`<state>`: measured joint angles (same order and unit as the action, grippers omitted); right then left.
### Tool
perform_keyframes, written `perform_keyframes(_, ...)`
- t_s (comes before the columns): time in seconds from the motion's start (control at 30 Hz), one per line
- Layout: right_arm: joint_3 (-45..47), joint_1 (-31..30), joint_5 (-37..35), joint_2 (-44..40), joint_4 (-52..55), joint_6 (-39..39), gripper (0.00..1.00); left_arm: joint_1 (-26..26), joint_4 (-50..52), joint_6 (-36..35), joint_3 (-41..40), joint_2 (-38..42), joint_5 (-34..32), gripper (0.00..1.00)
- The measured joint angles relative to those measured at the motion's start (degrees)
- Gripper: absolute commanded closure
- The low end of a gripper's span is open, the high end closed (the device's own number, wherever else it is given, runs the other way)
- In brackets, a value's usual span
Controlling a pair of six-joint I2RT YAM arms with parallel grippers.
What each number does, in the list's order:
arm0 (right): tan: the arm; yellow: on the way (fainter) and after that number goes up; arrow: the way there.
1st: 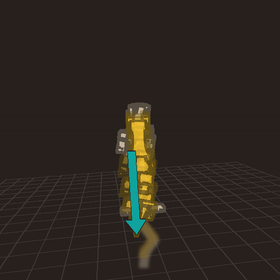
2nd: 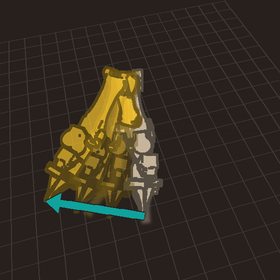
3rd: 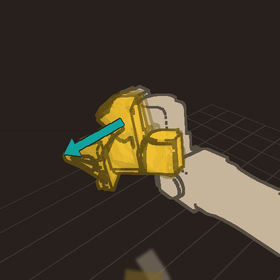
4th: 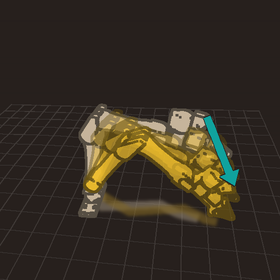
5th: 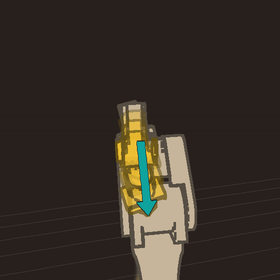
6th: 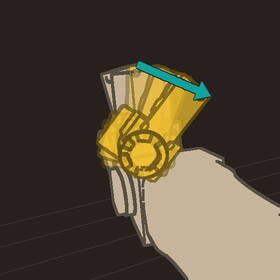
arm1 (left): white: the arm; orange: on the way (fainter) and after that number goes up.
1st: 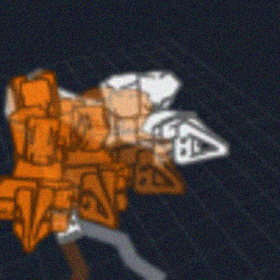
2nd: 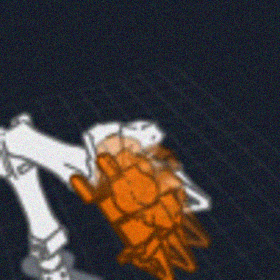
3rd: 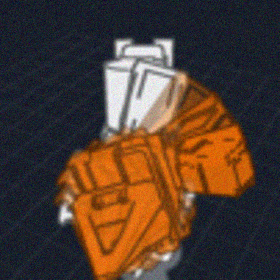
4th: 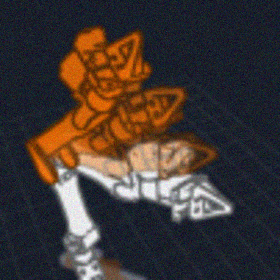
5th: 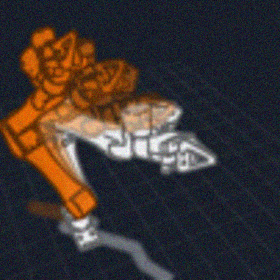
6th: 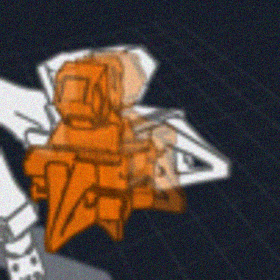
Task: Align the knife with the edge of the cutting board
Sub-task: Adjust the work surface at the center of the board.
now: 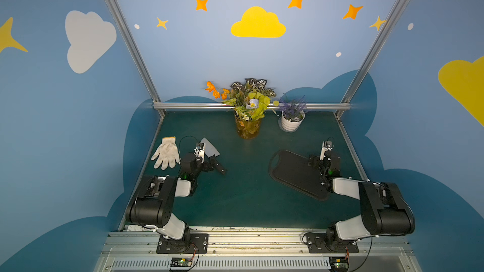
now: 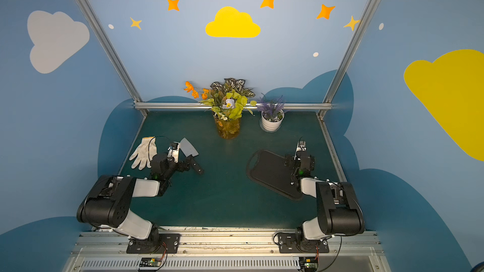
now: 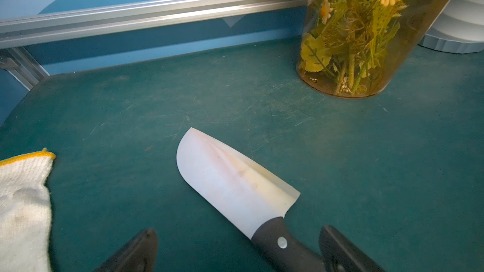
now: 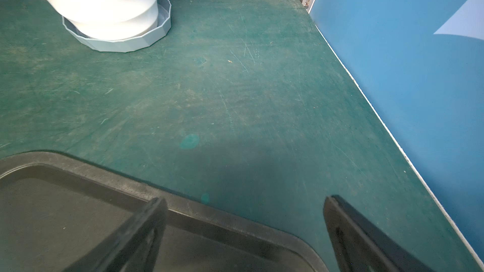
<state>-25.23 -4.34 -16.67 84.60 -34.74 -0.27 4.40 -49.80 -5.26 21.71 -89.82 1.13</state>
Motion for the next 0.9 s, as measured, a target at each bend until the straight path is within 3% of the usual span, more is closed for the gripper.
perform_keyframes(0.9, 0.0, 0.0, 0.02, 0.0, 0.0, 0.0, 0.02, 0.2, -0.02, -0.33, 0.0, 0.0, -0.26, 0.0)
